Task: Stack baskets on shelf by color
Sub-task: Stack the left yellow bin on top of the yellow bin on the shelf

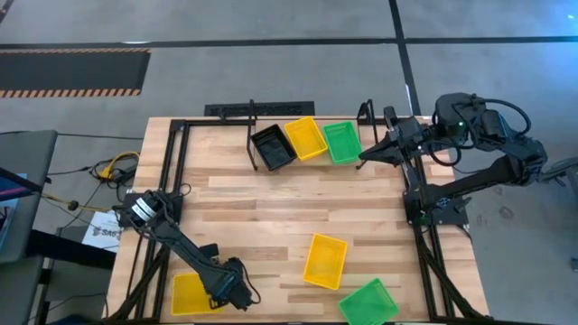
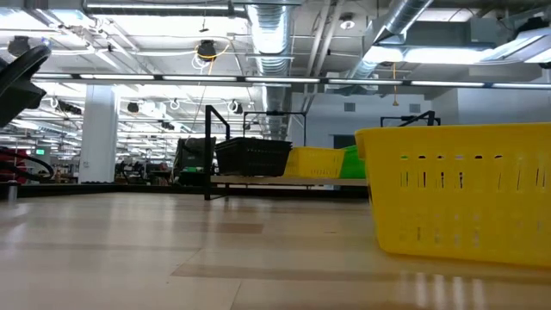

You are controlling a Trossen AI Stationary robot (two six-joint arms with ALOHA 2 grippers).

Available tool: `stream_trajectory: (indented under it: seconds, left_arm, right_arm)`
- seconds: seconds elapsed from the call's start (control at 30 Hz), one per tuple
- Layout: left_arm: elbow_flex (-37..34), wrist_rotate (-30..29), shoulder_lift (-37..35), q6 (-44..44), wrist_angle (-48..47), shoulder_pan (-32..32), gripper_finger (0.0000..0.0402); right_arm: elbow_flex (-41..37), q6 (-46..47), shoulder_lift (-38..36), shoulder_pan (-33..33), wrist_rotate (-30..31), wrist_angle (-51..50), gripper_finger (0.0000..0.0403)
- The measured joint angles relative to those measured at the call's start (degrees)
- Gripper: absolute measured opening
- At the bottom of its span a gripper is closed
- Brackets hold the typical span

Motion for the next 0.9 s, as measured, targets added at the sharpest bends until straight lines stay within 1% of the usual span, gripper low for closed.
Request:
stream_trajectory:
  seconds: [0.07,0.13,0.17,0.3,0.4,0.47,0.53,0.6,0.7,0.77,0.8,0.87,0.9]
  left_arm:
    - [0.13,0.25,0.02,-0.06,0.07,0.57,0.009]
    - [0.52,0.4,-0.11,0.31,-0.37,1.48,0.0032]
    - [0.57,0.42,-0.54,0.22,-0.47,2.13,0.0018]
    - [0.57,-2.52,-3.21,-1.3,-0.53,4.84,0.0002]
    - [0.54,-8.96,-7.18,-4.66,-1.0,7.08,0.0]
    - [0.54,-15.7,-10.96,-8.63,-1.63,8.88,0.0]
    - [0.54,-23.99,-15.29,-14.1,-1.78,10.7,0.0]
    - [0.54,-33.88,-20.15,-19.6,-1.28,12.33,0.0]
    - [0.54,-51.07,-26.94,-25.25,1.38,13.92,0.0]
    - [0.55,-61.25,-30.71,-26.59,3.58,15.13,0.0]
    - [0.56,-65.42,-32.26,-26.59,4.77,15.93,0.0]
    - [0.56,-71.09,-34.63,-24.35,7.8,17.84,0.0]
    - [0.56,-72.41,-35.4,-22.02,9.9,19.02,0.0]
  right_arm:
    - [0.0,-0.01,0.0,-0.01,0.08,0.0,0.0006]
    - [0.0,-0.02,0.0,-0.03,0.08,0.0,0.0007]
    - [0.0,-0.05,0.0,-0.03,0.09,0.0,0.0007]
    - [0.0,-0.11,0.0,-0.08,0.08,0.02,0.0007]
    - [0.0,-0.13,0.0,-0.08,0.08,0.0,0.0007]
    - [0.0,-0.25,0.0,-0.08,0.08,-0.21,0.0007]
    - [0.0,-0.38,0.0,-0.08,0.09,-0.88,0.0007]
    - [0.0,-0.5,0.0,-0.08,0.4,-1.69,0.0007]
    - [0.04,-0.54,0.69,-0.08,4.19,-3.87,0.0006]
    - [-0.04,-0.55,0.95,-0.08,8.06,-6.85,0.0004]
    - [-0.2,-0.53,1.34,-0.08,10.51,-7.83,0.0003]
    - [-0.66,-0.15,2.37,-0.1,15.36,-8.55,0.0004]
    - [-0.96,0.0,2.64,-0.1,17.78,-9.84,0.0004]
